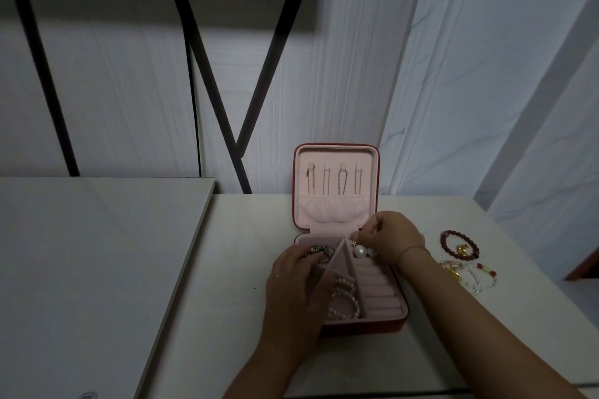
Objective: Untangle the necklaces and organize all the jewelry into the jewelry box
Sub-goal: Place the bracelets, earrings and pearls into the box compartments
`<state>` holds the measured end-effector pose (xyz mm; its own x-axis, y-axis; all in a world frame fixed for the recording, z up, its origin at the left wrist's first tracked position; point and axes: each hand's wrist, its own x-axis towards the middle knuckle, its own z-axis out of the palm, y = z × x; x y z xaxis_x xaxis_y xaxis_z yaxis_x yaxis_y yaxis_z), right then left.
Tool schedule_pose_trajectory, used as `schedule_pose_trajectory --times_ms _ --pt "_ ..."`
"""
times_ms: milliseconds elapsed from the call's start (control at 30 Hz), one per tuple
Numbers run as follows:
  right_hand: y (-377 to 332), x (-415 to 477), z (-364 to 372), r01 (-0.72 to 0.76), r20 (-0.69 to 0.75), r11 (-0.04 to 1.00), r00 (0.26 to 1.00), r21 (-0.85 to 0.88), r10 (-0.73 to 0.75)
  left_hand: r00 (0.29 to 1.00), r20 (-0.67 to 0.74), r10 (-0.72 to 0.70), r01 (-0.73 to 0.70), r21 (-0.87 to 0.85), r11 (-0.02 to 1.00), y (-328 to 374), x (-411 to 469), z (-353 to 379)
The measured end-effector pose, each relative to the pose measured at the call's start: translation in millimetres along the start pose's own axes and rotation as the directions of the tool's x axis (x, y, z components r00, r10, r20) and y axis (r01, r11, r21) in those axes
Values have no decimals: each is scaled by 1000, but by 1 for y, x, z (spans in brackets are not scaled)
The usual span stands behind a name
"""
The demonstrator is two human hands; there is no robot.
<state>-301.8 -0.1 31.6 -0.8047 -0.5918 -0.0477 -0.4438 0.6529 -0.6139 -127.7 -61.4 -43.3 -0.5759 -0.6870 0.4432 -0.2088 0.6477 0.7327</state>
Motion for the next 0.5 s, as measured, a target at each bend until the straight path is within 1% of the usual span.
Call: schedule_pose_trajectory --times_ms 100,167,200,267,333,367,500 --pt "4 0 2 24 1 998 1000 62 -24 1000 6 -4 4 -11 1000 1 0 0" --pt "9 -1 2 42 11 980 999 196 -45 1000 1 -2 2 -19 1000 2 0 -1" --pt "12 -2 1 53 0 964 998 261 -55 1000 2 -6 6 -20 1000 1 0 -1" --pt "17 -3 0 94 -66 944 995 316 -77 1000 19 -24 25 -19 1000 1 0 0" --pt "19 -2 -2 132 -91 944 990 304 -109 999 33 -38 39 -15 999 0 0 0" --pt "19 -1 -2 140 -70 948 990 286 -125 998 36 -43 43 -12 999 -1 0 1" --pt "12 1 2 109 37 990 993 85 -113 997 52 -60 61 -6 998 0 -1 0"
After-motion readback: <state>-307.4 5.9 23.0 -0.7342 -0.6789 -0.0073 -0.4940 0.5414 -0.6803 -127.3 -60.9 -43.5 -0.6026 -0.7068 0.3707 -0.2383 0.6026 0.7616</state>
